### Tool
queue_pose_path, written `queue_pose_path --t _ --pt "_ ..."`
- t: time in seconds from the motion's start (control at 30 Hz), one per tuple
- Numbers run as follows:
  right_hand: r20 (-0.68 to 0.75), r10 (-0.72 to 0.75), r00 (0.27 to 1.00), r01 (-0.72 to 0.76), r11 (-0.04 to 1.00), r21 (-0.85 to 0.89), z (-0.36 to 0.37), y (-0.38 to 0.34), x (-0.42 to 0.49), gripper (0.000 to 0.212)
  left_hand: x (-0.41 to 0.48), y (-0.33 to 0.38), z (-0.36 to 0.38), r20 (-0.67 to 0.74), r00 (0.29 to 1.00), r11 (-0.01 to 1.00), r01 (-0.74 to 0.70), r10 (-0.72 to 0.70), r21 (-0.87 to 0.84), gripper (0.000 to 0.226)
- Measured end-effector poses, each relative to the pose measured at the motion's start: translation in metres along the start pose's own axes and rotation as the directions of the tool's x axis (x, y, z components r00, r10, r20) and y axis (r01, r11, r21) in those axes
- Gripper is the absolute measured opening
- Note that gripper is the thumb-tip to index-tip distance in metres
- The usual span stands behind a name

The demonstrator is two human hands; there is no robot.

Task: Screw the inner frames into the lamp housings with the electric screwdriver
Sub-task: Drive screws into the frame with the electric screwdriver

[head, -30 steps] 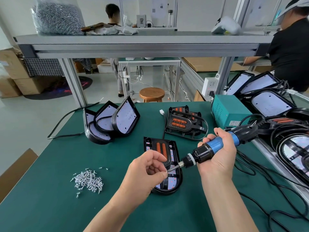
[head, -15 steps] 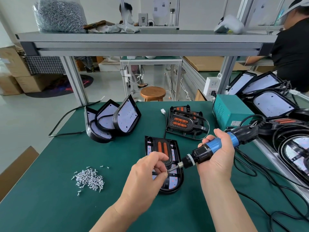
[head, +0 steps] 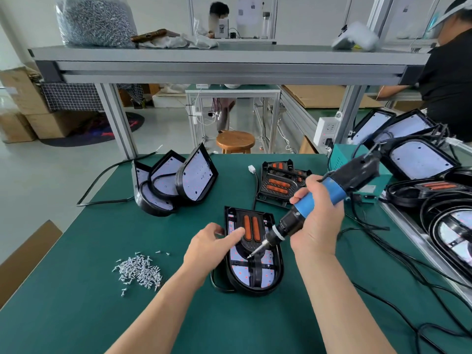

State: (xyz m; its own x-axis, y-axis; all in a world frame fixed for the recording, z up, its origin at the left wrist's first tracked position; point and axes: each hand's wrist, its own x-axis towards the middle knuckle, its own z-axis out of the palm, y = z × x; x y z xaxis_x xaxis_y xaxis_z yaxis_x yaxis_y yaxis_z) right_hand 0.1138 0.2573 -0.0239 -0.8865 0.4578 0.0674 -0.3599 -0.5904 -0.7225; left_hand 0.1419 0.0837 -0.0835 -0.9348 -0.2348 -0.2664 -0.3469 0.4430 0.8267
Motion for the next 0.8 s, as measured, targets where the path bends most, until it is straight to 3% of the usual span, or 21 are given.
queue_pose_path --t 0.3,0.47,0.8 --pt "0.176 -0.048 0.983 0.072 0.989 -0.129 0.021 0.025 -0.009 0.024 0.003 -0.002 0.007 -0.018 1.0 1.0 -0.017 0.017 -0.003 0.067" --pt "0.2 -0.028 0.979 0.058 0.987 -0.147 0.023 0.03 -0.011 0.028 0.004 -0.004 0.009 -0.022 1.0 1.0 -0.01 0.01 -0.004 0.053" --pt "0.238 0.0 0.971 0.043 0.984 -0.174 0.028 0.033 -0.017 0.022 0.006 -0.004 0.009 -0.025 0.999 1.0 -0.024 0.023 -0.005 0.052"
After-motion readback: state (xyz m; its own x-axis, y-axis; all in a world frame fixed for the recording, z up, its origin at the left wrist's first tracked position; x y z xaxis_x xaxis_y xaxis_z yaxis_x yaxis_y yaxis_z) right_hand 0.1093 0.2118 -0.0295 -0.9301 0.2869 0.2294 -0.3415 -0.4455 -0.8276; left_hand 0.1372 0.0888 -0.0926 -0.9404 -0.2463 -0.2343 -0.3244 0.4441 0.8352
